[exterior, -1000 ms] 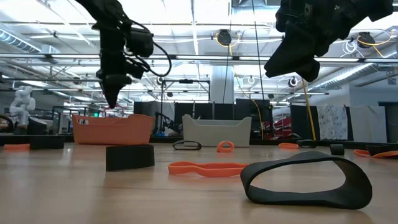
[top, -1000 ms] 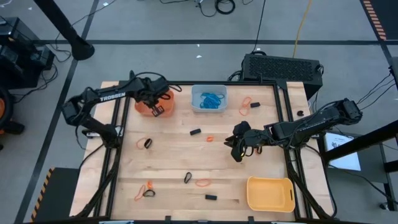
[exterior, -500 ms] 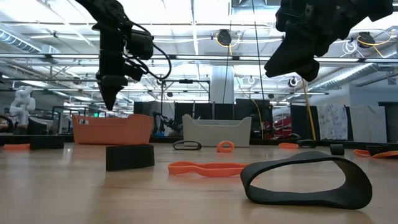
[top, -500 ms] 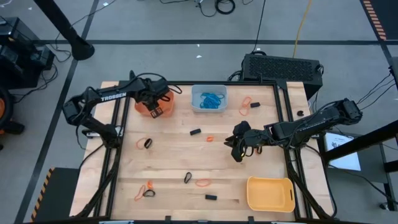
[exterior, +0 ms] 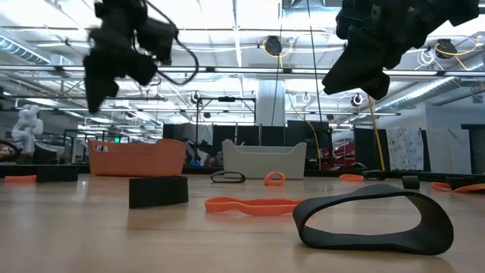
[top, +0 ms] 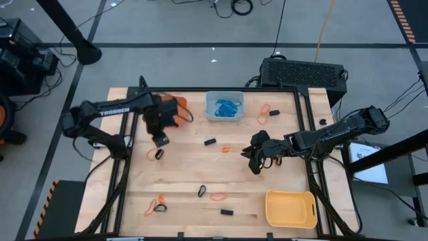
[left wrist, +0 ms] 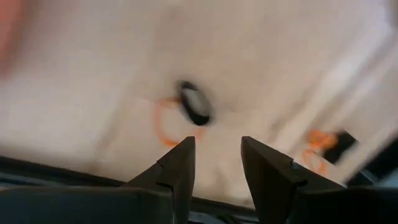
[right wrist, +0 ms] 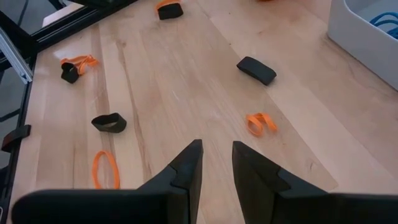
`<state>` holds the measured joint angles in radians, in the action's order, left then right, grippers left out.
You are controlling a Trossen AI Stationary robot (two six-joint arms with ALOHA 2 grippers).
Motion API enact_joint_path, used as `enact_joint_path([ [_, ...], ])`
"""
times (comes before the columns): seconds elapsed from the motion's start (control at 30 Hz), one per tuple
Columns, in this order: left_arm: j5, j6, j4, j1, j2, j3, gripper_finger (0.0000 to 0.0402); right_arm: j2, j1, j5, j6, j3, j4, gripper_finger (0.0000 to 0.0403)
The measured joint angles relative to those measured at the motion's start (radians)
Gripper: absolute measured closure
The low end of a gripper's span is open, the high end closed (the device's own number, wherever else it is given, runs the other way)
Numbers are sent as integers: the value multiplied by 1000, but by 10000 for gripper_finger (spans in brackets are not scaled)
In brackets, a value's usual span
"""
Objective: Sort rubber bands into baskets
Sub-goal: Put the orange rubberband into the orange bin
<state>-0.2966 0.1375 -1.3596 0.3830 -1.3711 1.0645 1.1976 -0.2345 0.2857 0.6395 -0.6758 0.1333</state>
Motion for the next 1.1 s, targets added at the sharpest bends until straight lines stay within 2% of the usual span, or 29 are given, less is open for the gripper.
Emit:
enact_joint_path([
  [0.27, -24, 297, 59, -418, 45, 0, 265, 0, -27, 0, 4, 0, 3, 323],
  [0.43, -16, 438, 268, -685, 19, -34, 265, 0, -29, 0, 4, 0, 2, 323],
  [0.57, 26, 451, 420, -851, -32, -58, 265, 0, -29, 1, 4, 0, -2, 323],
  [0.77, 69, 356, 439, -988, -136, -58, 265, 0, -29, 6, 4, 0, -2, 323],
  [0.97, 133, 290, 444, -1044, -258, -58, 265, 0, -29, 7, 4, 0, -2, 323],
  [1.1, 124, 239, 445, -1057, -336, -58, 265, 0, -29, 7, 4, 0, -2, 323],
])
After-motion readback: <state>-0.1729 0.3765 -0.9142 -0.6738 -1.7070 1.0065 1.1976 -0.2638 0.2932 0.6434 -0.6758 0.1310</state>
